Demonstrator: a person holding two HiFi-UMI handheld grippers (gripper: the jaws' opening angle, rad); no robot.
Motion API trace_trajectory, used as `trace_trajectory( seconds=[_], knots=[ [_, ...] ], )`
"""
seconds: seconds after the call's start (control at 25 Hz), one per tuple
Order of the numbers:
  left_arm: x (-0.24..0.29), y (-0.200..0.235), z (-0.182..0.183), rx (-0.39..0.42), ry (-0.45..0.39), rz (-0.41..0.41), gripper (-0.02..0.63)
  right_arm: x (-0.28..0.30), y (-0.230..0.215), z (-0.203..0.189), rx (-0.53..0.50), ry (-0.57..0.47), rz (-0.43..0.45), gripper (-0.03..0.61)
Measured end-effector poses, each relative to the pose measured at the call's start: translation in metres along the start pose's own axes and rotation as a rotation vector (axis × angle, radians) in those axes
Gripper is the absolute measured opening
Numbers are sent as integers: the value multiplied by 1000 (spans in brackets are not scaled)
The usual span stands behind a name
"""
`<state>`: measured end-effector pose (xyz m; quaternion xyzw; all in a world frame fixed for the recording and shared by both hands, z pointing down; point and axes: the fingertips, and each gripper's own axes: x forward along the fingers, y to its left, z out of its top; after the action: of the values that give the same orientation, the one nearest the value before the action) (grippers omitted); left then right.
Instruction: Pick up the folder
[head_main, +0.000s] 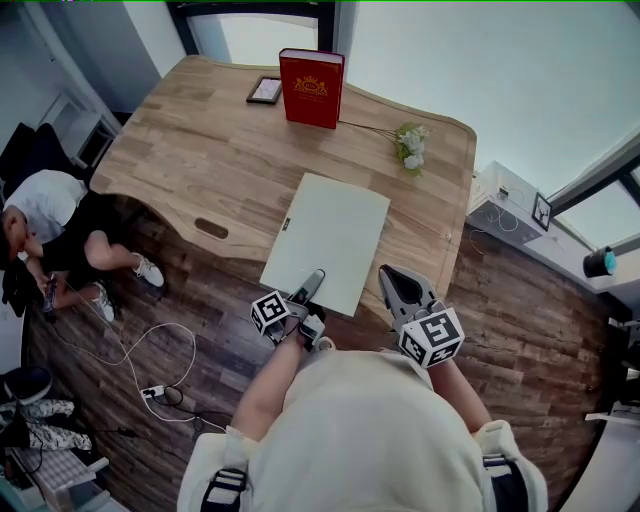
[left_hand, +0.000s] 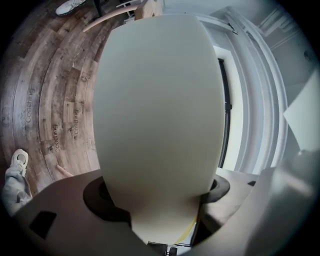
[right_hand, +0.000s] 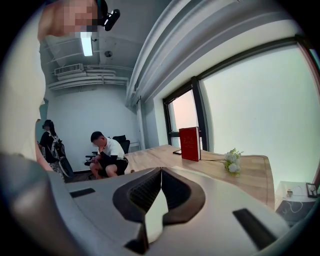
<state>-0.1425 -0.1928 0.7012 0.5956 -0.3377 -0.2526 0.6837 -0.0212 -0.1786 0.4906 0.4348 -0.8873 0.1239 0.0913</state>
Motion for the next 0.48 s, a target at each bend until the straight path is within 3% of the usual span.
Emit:
trace_trajectory(
  seconds=[0.48],
  knots=[
    [-8, -10, 4, 42, 27, 0, 324, 10, 6, 1, 4, -10, 9, 18]
  ],
)
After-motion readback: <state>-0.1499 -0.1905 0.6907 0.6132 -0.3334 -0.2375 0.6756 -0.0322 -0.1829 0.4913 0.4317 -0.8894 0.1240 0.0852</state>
